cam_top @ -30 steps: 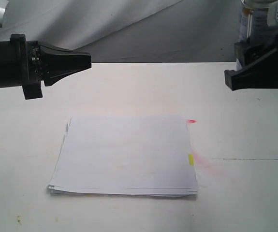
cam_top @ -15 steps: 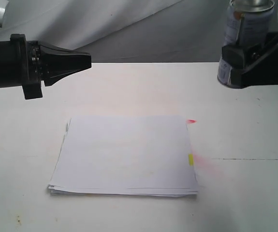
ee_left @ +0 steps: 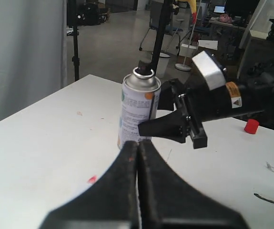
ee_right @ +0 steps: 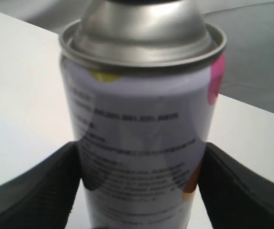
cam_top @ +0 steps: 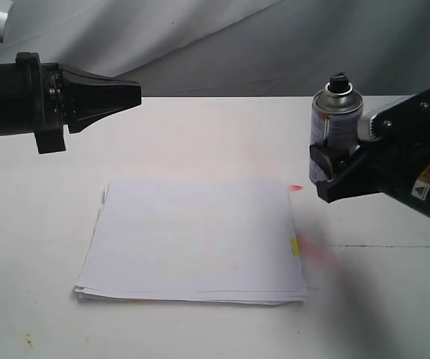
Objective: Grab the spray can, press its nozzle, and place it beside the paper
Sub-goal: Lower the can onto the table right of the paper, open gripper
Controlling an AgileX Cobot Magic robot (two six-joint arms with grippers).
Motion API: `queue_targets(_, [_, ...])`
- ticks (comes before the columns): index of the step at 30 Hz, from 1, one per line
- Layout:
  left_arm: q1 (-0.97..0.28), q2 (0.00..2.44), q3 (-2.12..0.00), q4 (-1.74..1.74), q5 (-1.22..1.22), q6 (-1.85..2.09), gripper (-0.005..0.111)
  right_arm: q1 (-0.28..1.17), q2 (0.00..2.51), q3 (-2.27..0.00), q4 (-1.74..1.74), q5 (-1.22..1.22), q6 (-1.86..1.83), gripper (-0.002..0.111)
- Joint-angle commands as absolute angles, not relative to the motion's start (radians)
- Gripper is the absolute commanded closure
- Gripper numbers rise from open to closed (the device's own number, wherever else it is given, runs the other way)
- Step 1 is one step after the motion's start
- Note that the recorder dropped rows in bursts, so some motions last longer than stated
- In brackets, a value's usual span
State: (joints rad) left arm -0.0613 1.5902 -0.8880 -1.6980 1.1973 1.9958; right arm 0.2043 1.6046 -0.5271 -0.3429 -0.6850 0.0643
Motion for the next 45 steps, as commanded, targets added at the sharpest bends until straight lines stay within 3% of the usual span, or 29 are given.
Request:
queue_targets(1, [-0.059,1.585,-0.883,-1.711,1.196,1.993,0.107,0.199,1.712,-0.526,-0.304,-0.875,0.032,0.108])
queue_targets(19, [-0.059,1.585,-0.883,-1.711,1.196,1.993,0.107,0.199,1.982,-0.526,-0.225,-1.125,-0.022,0.108])
queue_targets(45, [-0.059,1.585,-0.883,-1.711,1.196,1.993,0.107,0.201,1.996,-0.520,-0.240,-1.139,-0.048,0.105])
